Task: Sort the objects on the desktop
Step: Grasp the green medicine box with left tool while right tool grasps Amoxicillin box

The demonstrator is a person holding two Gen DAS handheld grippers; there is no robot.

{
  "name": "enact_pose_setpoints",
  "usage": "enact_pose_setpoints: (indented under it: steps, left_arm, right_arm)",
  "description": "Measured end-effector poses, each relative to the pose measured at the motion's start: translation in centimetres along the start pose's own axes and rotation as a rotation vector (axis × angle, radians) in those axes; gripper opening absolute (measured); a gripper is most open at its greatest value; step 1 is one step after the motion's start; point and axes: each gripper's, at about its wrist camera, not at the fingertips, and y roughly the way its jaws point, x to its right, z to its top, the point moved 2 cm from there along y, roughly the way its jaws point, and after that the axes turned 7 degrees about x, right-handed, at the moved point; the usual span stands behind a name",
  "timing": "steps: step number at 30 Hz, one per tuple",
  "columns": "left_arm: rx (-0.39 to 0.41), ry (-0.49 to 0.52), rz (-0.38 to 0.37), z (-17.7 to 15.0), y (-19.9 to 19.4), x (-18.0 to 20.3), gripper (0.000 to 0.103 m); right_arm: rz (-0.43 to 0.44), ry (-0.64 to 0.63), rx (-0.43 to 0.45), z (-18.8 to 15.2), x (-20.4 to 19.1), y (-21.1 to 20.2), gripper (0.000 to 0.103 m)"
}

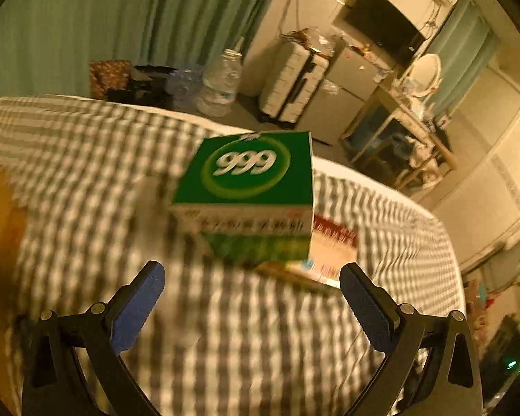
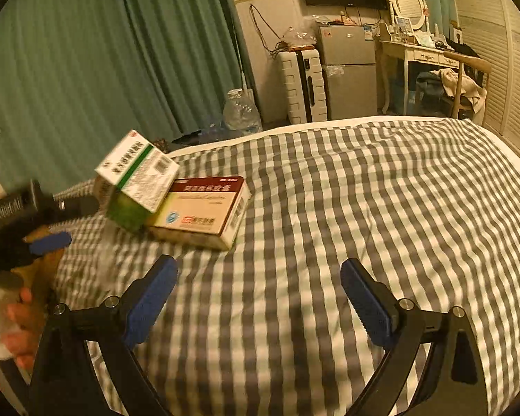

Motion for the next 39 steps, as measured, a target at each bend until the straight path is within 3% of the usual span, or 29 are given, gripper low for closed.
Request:
enact_pose_setpoints:
  steps: [2,6,13,19,21,23,28,32,36,39]
  left_arm:
    - [0.003,0.025,-0.044,0.7,1.0,0.0,0.103]
    - [0.013,0.119,0.01,1.6,3.0,-0.3,0.103]
    - [0.037,0.154,-0.045,2.3,4.7,-0.7,0.103]
    - [-0.007,0.194,-0.103,2.7,6.8,-0.9,0.103]
    - [0.004,0.243,-0.057,3.0,7.1,-0.5,0.103]
    - [-0.001,0.296,0.074,3.1,7.1,-0.1,0.099]
    - [-0.002,0.255,0.17,2.5,4.9,-0.6,0.098]
    - [0.037,0.211,0.275,0.4,1.2,-1.7,0.098]
    - [0.031,0.147,0.31,-2.5,-1.8,-3.3,0.098]
    - [-0.004,0.088,0.273,-4.6,-3.2,-4.3,0.098]
  right_arm:
    - [0.011,0.012,-0.015,0.0,0.0,1.0,0.096]
    - [0.033,0.007,-0.028,-0.1,-0.1,1.7,0.096]
    - [0.086,-0.04,-0.013,0.9,-1.5,3.9,0.096]
    - [0.234,-0.19,-0.046,1.6,-3.6,6.3,0.096]
    - [0.269,-0.284,-0.062,2.3,-4.5,7.1,0.096]
    - [0.303,-0.361,-0.099,3.2,-5.2,8.3,0.096]
    - [0.345,-0.527,-0.158,4.3,-7.2,10.5,0.096]
    - [0.38,-0.722,-0.197,3.4,-10.5,11.7,0.096]
    - [0.273,-0.906,-0.184,1.5,-12.3,13.7,0.096]
    - [0.245,-0.886,-0.199,1.0,-12.3,14.9,0.098]
